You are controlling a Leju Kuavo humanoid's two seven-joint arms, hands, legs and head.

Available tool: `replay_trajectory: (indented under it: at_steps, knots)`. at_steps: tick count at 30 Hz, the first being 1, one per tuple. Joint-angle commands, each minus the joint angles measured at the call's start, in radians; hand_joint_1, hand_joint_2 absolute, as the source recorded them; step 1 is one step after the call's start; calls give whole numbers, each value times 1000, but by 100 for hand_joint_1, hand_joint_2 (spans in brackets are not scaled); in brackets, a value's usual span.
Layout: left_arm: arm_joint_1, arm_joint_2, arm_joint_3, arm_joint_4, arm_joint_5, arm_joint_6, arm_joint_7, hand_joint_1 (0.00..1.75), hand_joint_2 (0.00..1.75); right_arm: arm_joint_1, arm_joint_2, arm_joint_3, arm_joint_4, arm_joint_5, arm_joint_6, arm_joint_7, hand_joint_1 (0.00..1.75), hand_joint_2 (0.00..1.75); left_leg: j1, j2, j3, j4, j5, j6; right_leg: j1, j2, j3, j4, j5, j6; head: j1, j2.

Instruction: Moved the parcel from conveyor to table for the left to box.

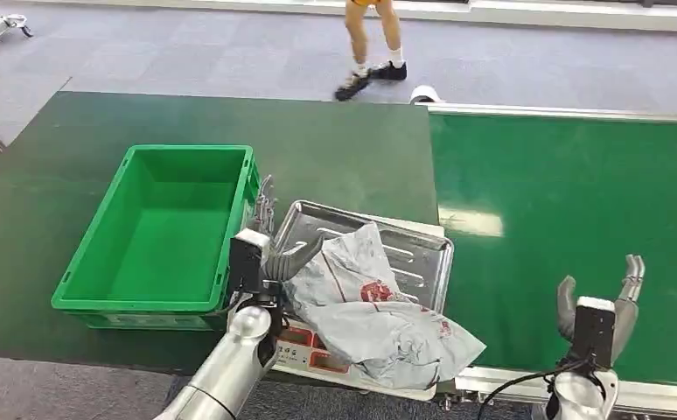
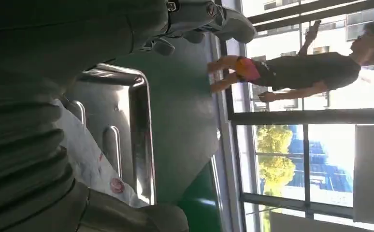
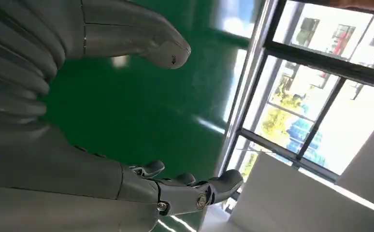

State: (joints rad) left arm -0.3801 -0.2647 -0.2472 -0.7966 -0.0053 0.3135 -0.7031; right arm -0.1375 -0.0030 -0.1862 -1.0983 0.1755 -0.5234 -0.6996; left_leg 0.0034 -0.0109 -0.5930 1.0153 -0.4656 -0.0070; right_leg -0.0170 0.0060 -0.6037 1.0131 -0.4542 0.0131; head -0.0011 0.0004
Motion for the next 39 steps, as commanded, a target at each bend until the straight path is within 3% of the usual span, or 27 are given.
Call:
replay_trajectory:
  at_steps: [1, 7, 19, 22, 24, 27, 30, 39]
  knots:
    - [53, 48, -5, -231, -8, -74, 5, 0, 175, -4, 17, -9, 77, 8, -22, 1, 0, 175, 1, 3, 2, -1, -1, -1, 1, 2, 2, -2, 0, -1, 0, 0]
    - [114, 129, -93, -570, -39, -63, 5, 0, 175, 20, 11, 15, 33, -16, -2, 1, 0, 175, 1, 3, 1, 0, -1, -1, 1, 2, 1, -1, 0, -1, 0, 0]
    - [183, 265, -176, -804, -144, -54, 5, 0, 175, 7, 0, 22, 53, 8, 20, 1, 0, 175, 0, 2, 2, -1, 0, 0, 0, 1, 1, -1, 0, -1, 0, 0]
    - [213, 298, -180, -730, -329, -205, 10, 0, 175, -11, -12, 41, 65, 13, 41, 1, 0, 175, 0, 3, 3, -2, 0, 0, 0, 2, 1, -1, 0, -1, 0, 0]
    - [240, 274, -160, -685, -497, -274, 57, 0, 175, -27, -20, 48, 83, 24, 43, 1, 0, 175, 0, 6, 7, -5, 0, -1, 0, 4, 5, -4, 1, -2, 0, 0]
    - [199, 261, -209, -502, -870, -268, 301, 0, 175, -20, -23, 47, 76, 36, 65, 1, 0, 175, 0, 4, 7, -5, 0, 0, 1, 2, 6, -5, 1, -1, 0, 0]
    - [172, 239, -190, -384, -983, -242, 378, 0, 175, -20, -13, 50, 78, 77, 78, 1, 0, 175, 0, 0, 6, -5, 2, 0, 0, -2, 6, -5, 0, -1, 0, 0]
    - [169, 229, -157, -354, -1044, -237, 434, 0, 175, -15, -4, 57, 82, 98, 77, 1, 0, 175, 1, 2, 5, -3, 0, 0, 1, 0, 4, -3, -1, -2, 0, 0]
